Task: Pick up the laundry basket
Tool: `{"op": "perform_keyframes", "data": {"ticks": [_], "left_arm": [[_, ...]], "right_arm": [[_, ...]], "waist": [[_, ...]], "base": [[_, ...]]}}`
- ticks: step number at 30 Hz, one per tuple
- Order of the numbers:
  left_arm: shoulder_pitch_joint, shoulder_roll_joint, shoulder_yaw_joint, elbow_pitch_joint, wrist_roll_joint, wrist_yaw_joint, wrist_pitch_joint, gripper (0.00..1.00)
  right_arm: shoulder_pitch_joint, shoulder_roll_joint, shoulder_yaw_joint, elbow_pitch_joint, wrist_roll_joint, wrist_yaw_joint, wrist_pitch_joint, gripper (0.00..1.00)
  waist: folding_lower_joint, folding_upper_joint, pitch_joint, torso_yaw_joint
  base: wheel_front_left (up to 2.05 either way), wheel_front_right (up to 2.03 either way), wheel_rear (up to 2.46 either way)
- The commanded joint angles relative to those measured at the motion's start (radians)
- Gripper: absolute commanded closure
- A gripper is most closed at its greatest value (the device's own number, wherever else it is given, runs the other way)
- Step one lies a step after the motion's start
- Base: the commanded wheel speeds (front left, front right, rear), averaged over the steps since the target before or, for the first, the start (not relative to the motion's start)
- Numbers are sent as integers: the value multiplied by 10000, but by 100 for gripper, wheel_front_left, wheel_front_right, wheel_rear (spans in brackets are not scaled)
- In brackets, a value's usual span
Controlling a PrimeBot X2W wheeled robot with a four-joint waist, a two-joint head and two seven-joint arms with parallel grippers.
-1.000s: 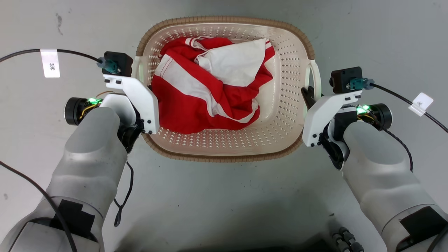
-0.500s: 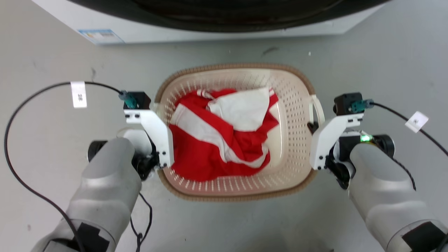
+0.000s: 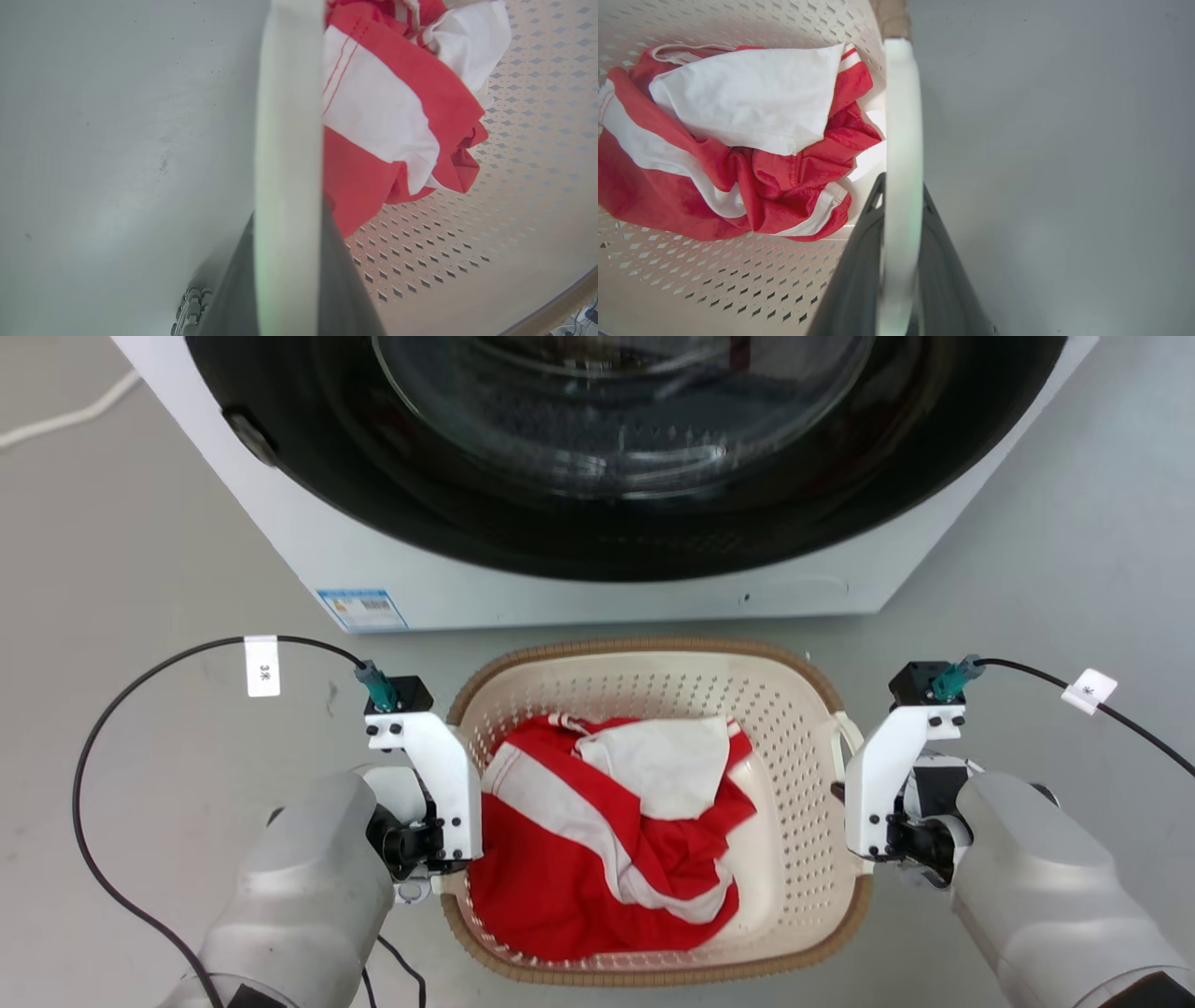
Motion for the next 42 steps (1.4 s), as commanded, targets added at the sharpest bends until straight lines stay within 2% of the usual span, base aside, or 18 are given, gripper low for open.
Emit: {"op": "perform_keyframes", "data": {"ticks": [1,15,25,42], "left_arm": [[80,-112,-46,-148,-157,-92,138,100],[565,-253,-553,28,-917,-101,1272,100],[1158,-445,-893,134,-1220,-103,1330,100],[1411,-505,-1148,502,-1511,-103,1266,100]], "right_arm": [[109,-13,65,-77,113,29,235,100],[358,-239,264,236,870,29,2386,100],[793,-155,368,551,926,29,2724,100],[921,1,497,665,1000,29,2748,100]], "waist": [[1,0,-599,91],[1,0,-2262,141],[1,0,-3107,184],[1,0,-3300,214]], "base": [[0,0,0],[0,0,0],[0,0,0],[0,0,0]]}}
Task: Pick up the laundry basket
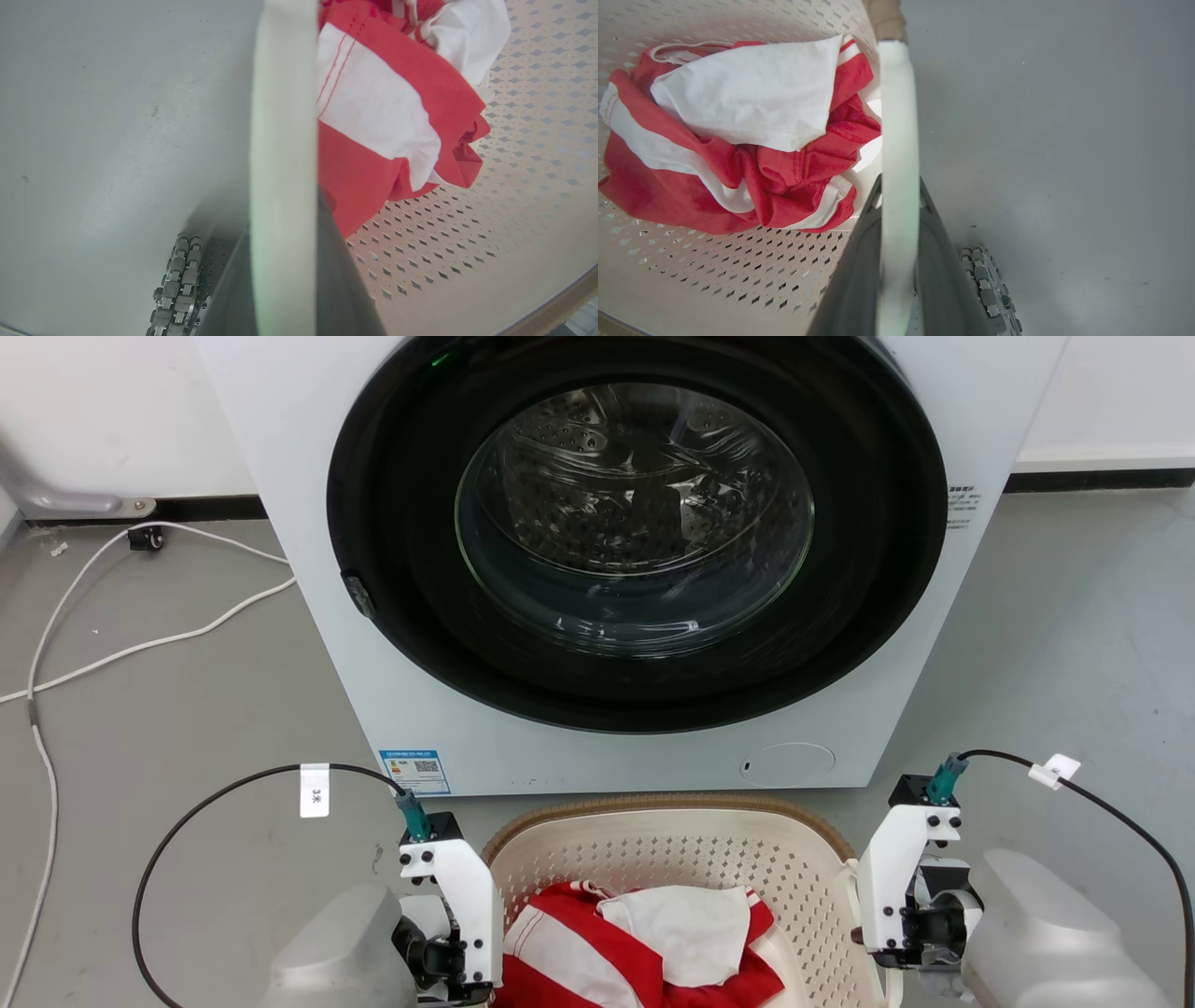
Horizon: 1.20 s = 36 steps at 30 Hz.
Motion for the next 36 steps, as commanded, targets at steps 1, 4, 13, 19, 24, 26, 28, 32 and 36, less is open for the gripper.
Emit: {"op": "perform_keyframes", "data": {"ticks": [1,4,13,19,24,26,28,32,36], "left_arm": [[-42,-120,3,-72,-98,-123,-36,100],[-86,-143,-44,-61,-115,-123,-51,100],[-151,-179,-179,-64,-252,-123,-160,100],[-132,-157,-263,-44,-312,-123,-231,100],[-114,-125,-322,-7,-388,-123,-278,100],[-116,-113,-349,-12,-406,-123,-300,100],[-119,-109,-375,-16,-441,-123,-310,100],[-123,-136,-383,-6,-534,-123,-351,100],[-104,-163,-410,22,-601,-123,-376,100]], "right_arm": [[-56,90,22,1,68,29,-10,100],[-110,82,47,6,76,29,9,100],[-152,58,128,12,97,29,-170,100],[-129,64,159,39,144,29,-218,100],[-107,94,184,63,147,29,-244,100],[-103,109,181,73,169,29,-221,100],[-111,114,195,81,164,29,-227,100],[-116,121,212,97,174,29,-234,100],[-112,144,216,112,206,29,-205,100]], "waist": [[1,0,9,3],[1,0,14,21],[1,0,51,50],[1,0,67,70],[1,0,62,65],[1,0,65,62],[1,0,69,61],[1,0,76,58],[1,0,78,43]], "base": [[0,0,0],[0,0,0],[0,0,0],[0,0,0],[0,0,0],[0,0,0],[0,0,0],[0,0,0],[0,0,0]]}}
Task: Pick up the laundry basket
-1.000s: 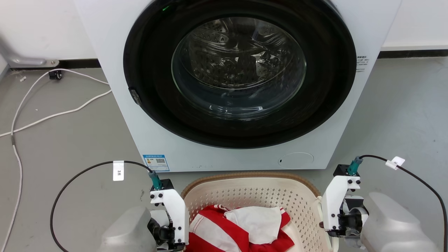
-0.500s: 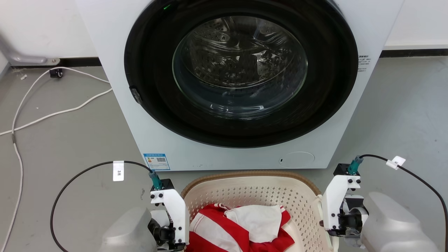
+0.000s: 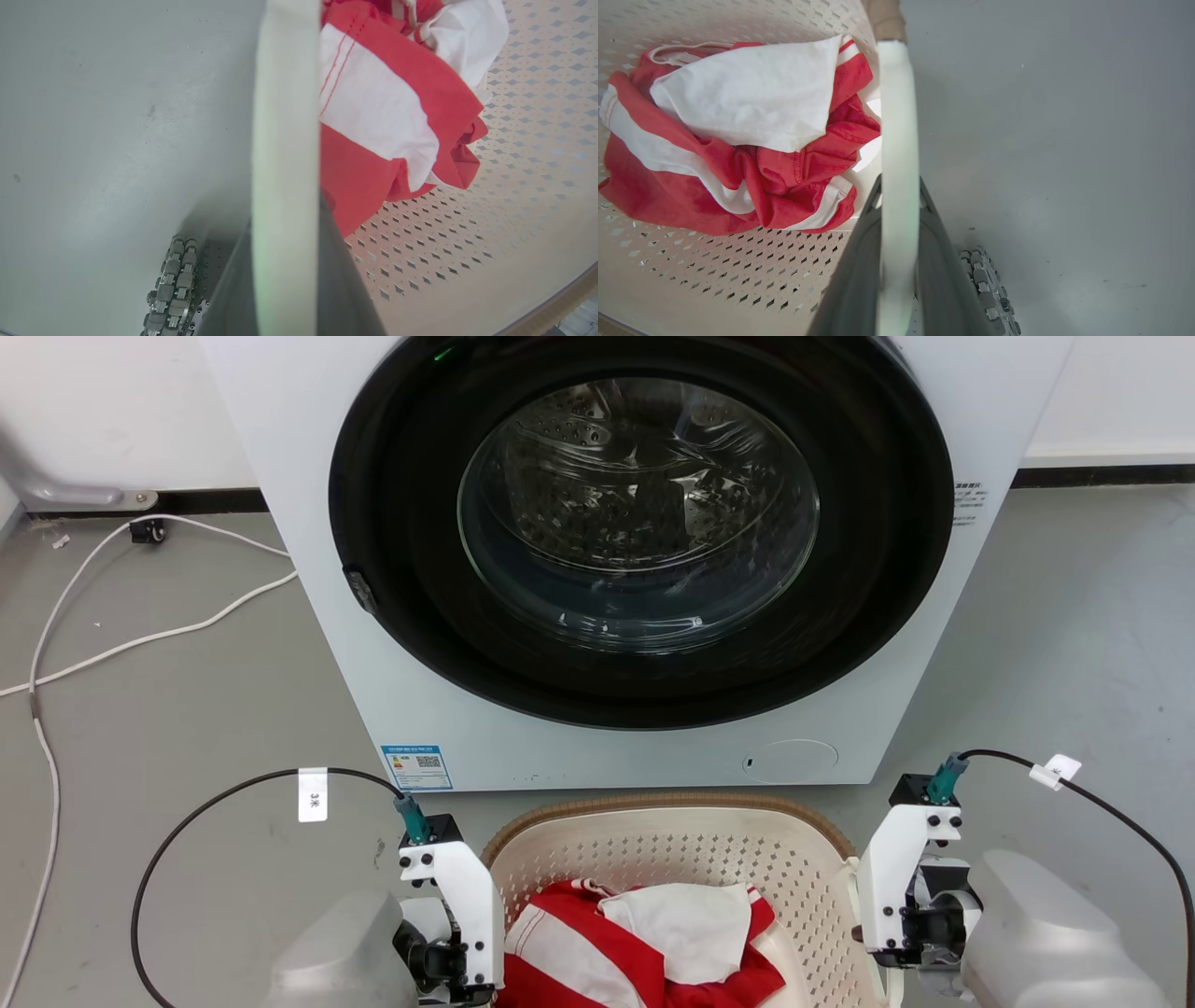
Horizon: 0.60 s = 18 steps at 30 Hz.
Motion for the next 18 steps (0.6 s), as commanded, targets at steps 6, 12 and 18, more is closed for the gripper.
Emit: {"op": "perform_keyframes", "data": {"ticks": [6,12,18], "left_arm": [[-85,-163,-61,-76,-163,-124,-59,100],[-125,-151,-144,-57,-222,-124,-83,100],[-156,-150,-227,-76,-272,-124,-84,100]], "right_arm": [[-75,126,34,16,61,29,-26,100],[-86,110,21,35,42,29,-45,100],[-92,129,-16,47,59,29,-25,100]], "waist": [[0,0,0,-13],[0,0,0,-2],[0,0,6,13]], "base": [[0,0,0],[0,0,0],[0,0,0]]}}
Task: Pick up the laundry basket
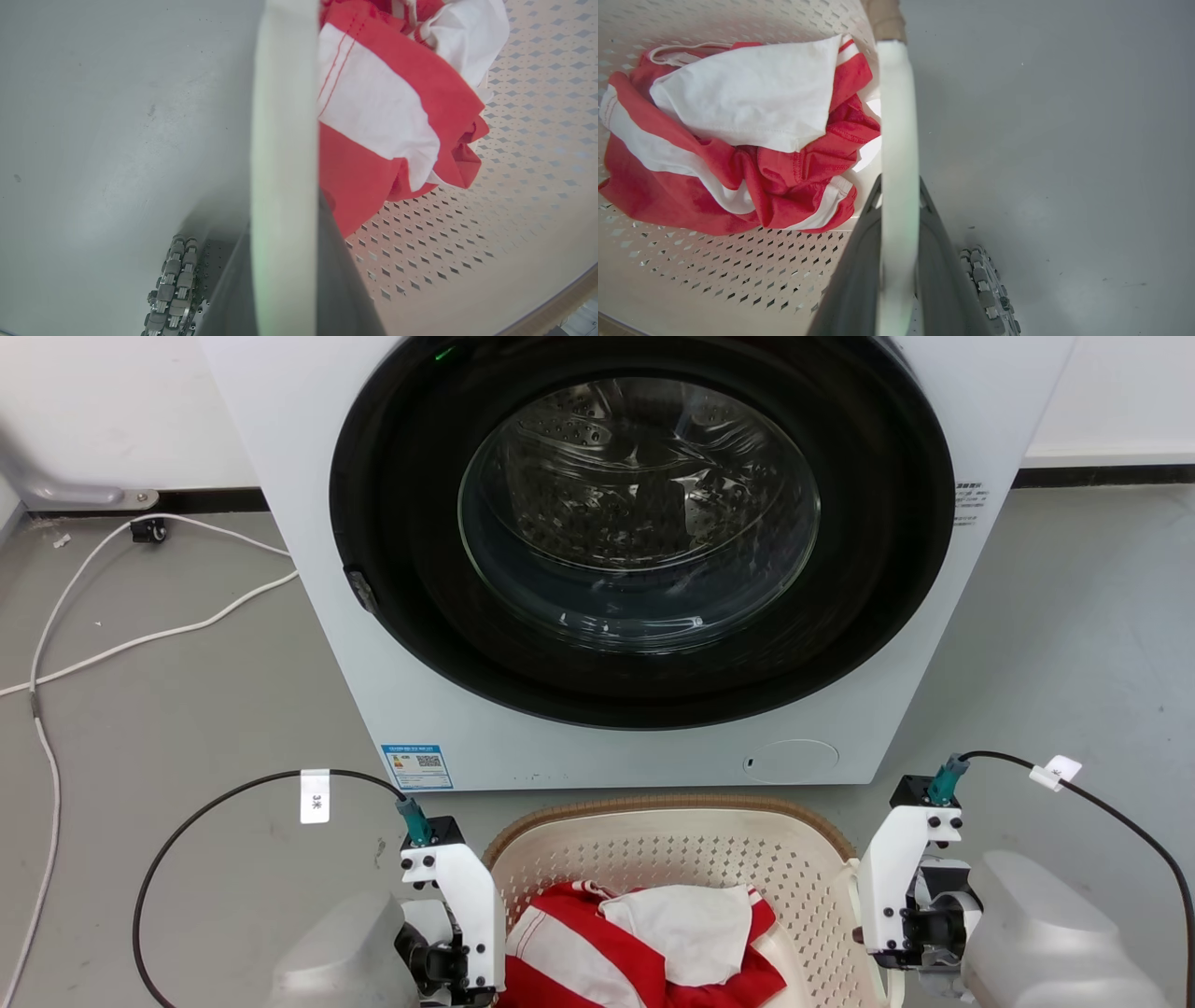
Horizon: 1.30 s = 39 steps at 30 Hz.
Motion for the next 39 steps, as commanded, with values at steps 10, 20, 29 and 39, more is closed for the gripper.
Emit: {"op": "perform_keyframes", "data": {"ticks": [10,20,29,39], "left_arm": [[-178,-132,-118,-122,-214,-124,-48,100],[-193,-118,-227,-118,-310,-124,-74,100],[-194,-103,-321,-105,-403,-124,-42,100],[-173,-93,-430,-104,-516,-125,-53,100]], "right_arm": [[-111,127,-81,5,8,29,1,100],[-84,178,-151,6,-39,29,-6,100],[-9,174,-241,5,-77,29,83,100],[5,190,-358,6,-160,29,89,100]], "waist": [[0,0,17,11],[0,0,16,11],[0,0,16,6],[0,0,16,5]], "base": [[0,0,0],[0,0,0],[0,0,0],[0,0,0]]}}
